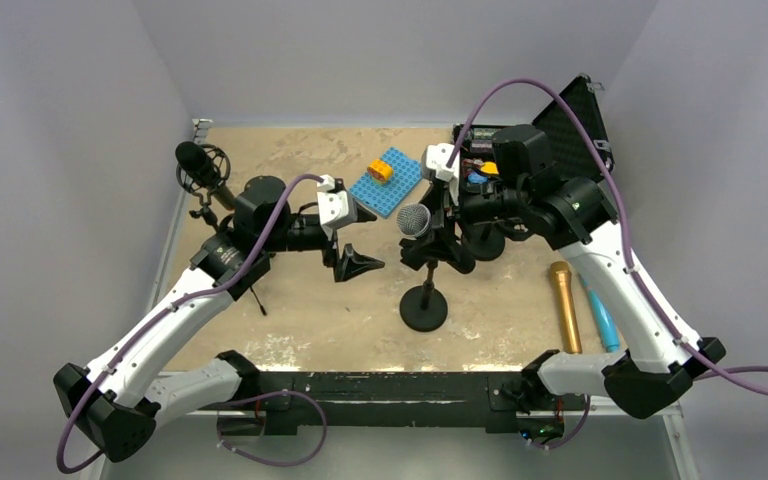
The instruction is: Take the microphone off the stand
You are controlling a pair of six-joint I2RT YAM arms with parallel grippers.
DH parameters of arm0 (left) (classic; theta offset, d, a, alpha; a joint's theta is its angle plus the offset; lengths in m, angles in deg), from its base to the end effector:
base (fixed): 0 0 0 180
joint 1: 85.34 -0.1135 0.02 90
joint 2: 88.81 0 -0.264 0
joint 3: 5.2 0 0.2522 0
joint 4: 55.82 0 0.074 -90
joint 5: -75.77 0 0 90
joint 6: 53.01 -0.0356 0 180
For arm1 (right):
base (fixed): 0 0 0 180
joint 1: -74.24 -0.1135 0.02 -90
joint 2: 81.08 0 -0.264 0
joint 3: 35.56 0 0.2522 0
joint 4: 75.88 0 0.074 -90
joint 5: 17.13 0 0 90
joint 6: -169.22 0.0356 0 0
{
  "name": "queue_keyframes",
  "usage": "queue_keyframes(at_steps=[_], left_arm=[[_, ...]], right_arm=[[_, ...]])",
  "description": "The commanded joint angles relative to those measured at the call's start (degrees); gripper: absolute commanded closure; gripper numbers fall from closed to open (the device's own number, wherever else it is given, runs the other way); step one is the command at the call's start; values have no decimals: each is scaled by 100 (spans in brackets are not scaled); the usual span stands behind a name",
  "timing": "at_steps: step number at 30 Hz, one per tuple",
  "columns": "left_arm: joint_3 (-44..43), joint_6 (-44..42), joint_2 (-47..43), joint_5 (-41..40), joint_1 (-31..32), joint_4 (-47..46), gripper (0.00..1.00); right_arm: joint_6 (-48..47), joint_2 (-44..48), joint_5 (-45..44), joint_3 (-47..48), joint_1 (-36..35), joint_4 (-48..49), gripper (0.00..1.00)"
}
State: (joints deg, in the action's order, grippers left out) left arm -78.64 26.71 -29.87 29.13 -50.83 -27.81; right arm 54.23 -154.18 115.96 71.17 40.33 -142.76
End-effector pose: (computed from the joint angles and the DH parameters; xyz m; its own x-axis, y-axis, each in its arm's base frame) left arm 0.1716 -0.1477 0.3795 -0.0177 0.1697 -0.9853 0.9809 0.1937 0.0157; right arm 0.1830 0.1523 0.4509 -0.0400 -0.3986 -0.9162 -0.9913 0.1312 -0.0138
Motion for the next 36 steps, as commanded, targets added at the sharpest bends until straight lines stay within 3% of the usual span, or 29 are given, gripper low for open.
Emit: queue_keyframes(at_steps=[1,4,11,17,24,36], left_arm=[[-219,91,22,363,-5,-290,7],[-248,32,203,770,25,-388,5],[-327,75,660,850,317,-875,5],[-334,235,765,758,356,-1114,6],[-115,518,707,332,356,-1561,10],[121,411,549,-267,272,-1121,23]], right_arm=[[197,165,103,223,45,-110,22],[160,182,-44,190,64,-94,34],[319,256,-28,60,95,401,74],[829,-142,356,565,95,943,95],[976,-744,710,1168,94,1088,100],[224,-964,756,1409,-106,799,100]])
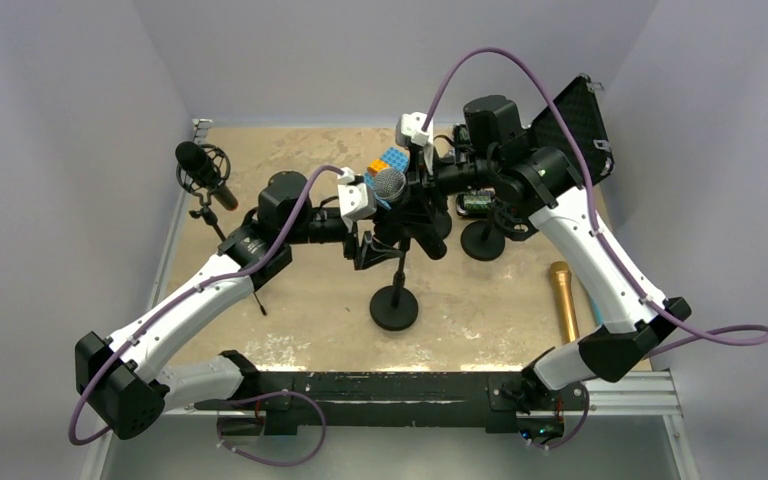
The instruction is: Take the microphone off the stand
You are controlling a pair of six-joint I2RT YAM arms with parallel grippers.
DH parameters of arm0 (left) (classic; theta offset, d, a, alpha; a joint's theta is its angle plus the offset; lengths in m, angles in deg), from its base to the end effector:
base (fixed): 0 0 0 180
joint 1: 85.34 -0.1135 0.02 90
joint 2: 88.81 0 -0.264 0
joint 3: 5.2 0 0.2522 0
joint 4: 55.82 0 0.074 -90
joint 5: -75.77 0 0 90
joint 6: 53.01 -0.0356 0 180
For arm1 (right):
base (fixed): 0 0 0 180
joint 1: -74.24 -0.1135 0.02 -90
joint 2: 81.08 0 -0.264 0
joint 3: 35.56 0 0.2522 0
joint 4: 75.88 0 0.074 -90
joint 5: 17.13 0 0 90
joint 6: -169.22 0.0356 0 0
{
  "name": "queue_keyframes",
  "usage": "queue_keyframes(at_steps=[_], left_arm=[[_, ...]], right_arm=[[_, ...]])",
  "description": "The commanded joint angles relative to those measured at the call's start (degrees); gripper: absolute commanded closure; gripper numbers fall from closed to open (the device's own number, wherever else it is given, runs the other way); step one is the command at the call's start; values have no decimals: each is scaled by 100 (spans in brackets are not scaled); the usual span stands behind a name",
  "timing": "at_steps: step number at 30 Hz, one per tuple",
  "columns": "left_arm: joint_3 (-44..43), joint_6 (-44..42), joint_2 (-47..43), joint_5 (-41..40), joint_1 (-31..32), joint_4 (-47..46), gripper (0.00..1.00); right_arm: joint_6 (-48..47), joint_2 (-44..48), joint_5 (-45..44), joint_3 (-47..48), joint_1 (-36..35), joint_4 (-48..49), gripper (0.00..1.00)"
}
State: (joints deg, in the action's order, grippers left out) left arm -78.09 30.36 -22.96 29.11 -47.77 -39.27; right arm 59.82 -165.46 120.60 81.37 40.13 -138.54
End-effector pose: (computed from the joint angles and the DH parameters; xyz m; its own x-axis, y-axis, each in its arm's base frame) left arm 0.1918 -0.1784 0.3688 -0.0169 0.1190 -0.9928 0.9885 0.1510 0.0012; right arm 0.2265 0.1853 0.4628 -0.0904 -0.3311 -0.9393 -0.9937 0.0932 0.0628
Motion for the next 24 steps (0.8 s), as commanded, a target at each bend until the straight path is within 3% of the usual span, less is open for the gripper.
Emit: queue_keyframes(at_steps=[1,6,11,13,15,18,19,24], left_arm=[[68,160,-144,-346,-52,36,23],[151,603,-137,-482,-141,-81,23],[161,611,-104,-253,-173,-180,33],[159,599,-88,-155,-187,-182,42],[125,539,-40,31,-200,-165,59],[100,382,-9,156,-214,-106,93],[110,355,-12,151,-211,-95,100],[187,350,-19,125,-214,-24,100]], right_arm=[[-392,181,291,380,-109,355,100],[-622,241,281,314,-220,275,100],[-677,260,264,261,-245,235,100],[-680,256,247,251,-253,239,100],[-688,257,220,256,-256,237,100],[-650,250,209,247,-254,245,100],[-571,255,226,247,-254,262,100],[125,211,261,735,-245,626,100]])
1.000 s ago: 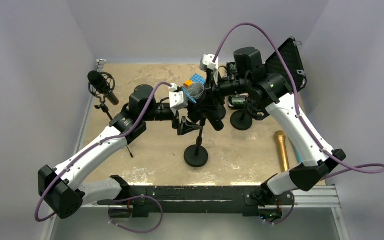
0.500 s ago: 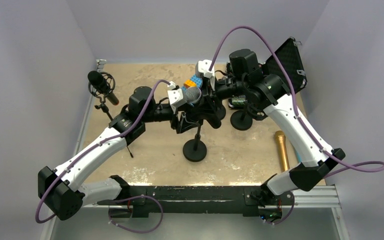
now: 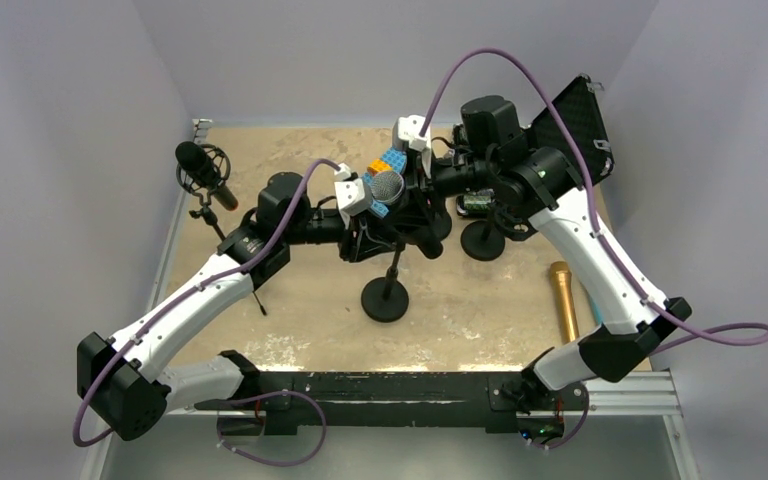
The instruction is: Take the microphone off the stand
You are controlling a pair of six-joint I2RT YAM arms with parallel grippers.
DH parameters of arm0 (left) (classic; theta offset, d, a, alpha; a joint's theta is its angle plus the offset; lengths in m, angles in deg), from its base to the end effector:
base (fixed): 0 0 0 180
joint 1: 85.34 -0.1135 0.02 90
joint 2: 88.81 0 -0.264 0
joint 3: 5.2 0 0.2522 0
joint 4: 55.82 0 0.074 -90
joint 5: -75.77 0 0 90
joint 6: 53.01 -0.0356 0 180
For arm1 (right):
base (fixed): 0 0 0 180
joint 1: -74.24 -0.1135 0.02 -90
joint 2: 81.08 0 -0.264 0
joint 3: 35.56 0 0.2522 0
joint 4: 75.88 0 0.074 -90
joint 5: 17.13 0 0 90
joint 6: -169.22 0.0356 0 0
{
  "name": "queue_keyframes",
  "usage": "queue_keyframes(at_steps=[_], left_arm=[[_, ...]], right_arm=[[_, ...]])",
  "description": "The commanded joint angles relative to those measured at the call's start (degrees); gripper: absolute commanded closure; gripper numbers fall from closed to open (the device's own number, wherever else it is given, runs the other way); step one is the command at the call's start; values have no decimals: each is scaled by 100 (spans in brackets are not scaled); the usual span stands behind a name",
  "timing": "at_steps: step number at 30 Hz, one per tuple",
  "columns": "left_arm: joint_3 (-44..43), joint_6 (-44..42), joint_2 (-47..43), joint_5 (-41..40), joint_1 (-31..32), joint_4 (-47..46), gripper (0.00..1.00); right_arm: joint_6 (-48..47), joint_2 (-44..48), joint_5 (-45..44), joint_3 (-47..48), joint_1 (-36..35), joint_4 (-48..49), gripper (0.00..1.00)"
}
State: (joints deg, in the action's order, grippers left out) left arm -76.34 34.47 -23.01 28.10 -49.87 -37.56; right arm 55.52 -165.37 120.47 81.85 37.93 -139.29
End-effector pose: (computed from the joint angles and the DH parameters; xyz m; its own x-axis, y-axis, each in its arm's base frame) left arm 0.1984 -0.1708 0.3553 -0.1396 0.1393 -0.9804 0.9706 0.2153 -0.1076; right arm 0.2178 0.1927 0.4646 -0.0051 -0.3401 -0.9404 -0.9995 0.0318 -0.0060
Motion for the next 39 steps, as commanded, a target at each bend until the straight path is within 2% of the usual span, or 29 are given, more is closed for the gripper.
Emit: queue_keyframes(at_steps=[1,4,7,10,13,18,22,26,32,39], left_arm=[[22,-56,-21,216,-4,-195,100],[59,-72,-11,200,-3,-186,100],[105,-66,9,186,-1,-217,100],[146,-55,6,168,1,-238,100],[152,-110,-14,115,-1,-238,97],[192,-117,13,166,0,-276,100],[145,-22,123,280,1,-355,100],[-28,74,364,492,2,-353,100],[77,7,251,405,2,-548,100],[257,-192,91,242,-17,-513,100]], right_arm=[[728,179,271,924,-24,781,100],[1326,170,252,1620,-25,1234,100],[1776,313,108,1834,-20,1923,100],[1911,470,-333,1878,-24,2170,100],[1621,784,-1079,1574,50,2184,100],[1663,1246,-1444,695,317,2629,100],[1684,909,-705,720,243,2497,100],[1144,-61,-189,1558,-343,1822,100],[819,-804,-245,2411,-845,1841,100],[1112,-479,-843,2475,-832,2671,100]])
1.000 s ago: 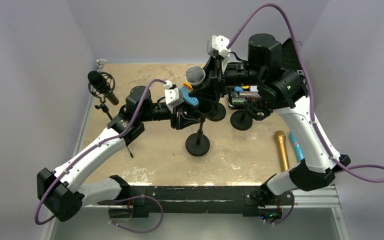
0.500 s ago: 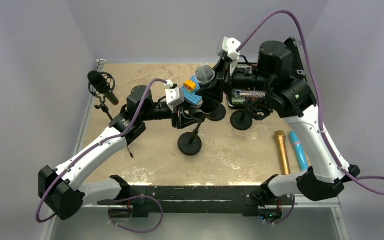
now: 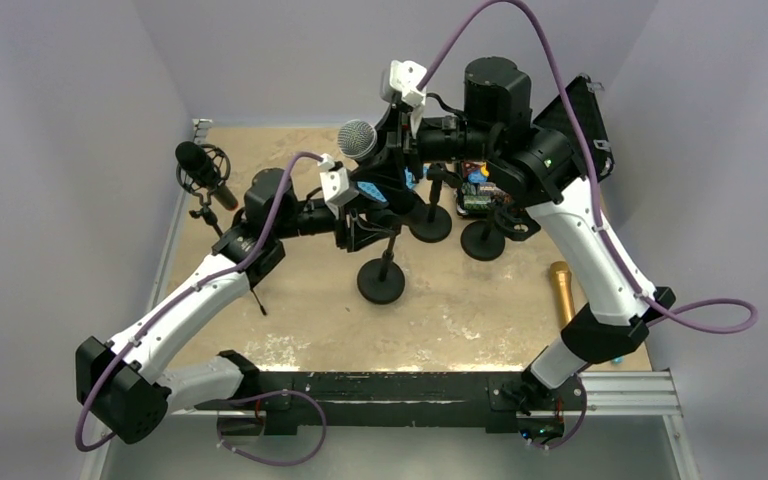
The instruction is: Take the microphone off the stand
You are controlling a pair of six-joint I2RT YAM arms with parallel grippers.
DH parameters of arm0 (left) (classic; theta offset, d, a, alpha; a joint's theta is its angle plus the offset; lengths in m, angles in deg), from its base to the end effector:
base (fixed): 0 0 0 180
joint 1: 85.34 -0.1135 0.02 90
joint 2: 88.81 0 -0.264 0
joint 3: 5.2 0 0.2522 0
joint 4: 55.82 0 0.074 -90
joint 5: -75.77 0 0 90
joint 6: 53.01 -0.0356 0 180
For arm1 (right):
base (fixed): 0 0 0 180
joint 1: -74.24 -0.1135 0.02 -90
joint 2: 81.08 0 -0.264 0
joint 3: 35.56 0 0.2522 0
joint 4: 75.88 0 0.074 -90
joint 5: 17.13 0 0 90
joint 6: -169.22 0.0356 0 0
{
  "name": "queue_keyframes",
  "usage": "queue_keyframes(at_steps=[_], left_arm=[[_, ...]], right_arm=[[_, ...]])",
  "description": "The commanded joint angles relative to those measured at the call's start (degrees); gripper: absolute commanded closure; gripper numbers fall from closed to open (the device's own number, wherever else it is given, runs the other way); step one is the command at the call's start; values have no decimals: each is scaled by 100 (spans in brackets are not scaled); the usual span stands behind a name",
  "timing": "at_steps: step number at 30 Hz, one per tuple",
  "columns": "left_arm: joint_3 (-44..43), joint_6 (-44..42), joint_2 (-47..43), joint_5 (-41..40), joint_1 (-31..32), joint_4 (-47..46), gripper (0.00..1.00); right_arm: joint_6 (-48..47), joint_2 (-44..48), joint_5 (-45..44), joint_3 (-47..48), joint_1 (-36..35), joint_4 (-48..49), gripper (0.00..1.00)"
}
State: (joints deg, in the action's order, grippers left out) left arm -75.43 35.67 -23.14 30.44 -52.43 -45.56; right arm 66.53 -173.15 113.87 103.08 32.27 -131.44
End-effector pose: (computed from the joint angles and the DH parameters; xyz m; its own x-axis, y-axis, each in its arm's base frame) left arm 0.2059 -0.1631 0.3642 -0.0609 0.0589 -0.9964 0.9753 0.2157 -0.0469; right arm 0.2093 0.2197 0.5447 0.1034 -0.1300 -0.9861 -0.9879 0.1017 -0.1170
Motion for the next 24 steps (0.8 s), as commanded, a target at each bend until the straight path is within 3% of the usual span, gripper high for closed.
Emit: queue_keyframes(at_steps=[1,6,10,12,14,17,21,24], left_arm=[[192,-309,90,7,230,270,100],[331,43,97,237,112,-186,100],[212,252,-56,608,-2,-692,100],[-79,62,-47,786,-2,-479,100],[-388,-502,119,896,9,531,100],[-333,-1013,213,794,13,1065,100],[-175,-727,264,746,14,884,100],[-174,-752,280,771,25,799,100]], right_arm=[[83,409,-271,320,-247,2107,100],[684,667,-479,449,-135,2625,100],[516,943,-644,-298,-38,2645,100],[494,1105,-727,-863,95,2725,100],[596,1122,-677,-1062,178,2795,100],[542,718,-339,-427,56,2785,100],[360,-254,32,1080,-375,2575,100],[-263,-645,339,1398,-692,2305,100]])
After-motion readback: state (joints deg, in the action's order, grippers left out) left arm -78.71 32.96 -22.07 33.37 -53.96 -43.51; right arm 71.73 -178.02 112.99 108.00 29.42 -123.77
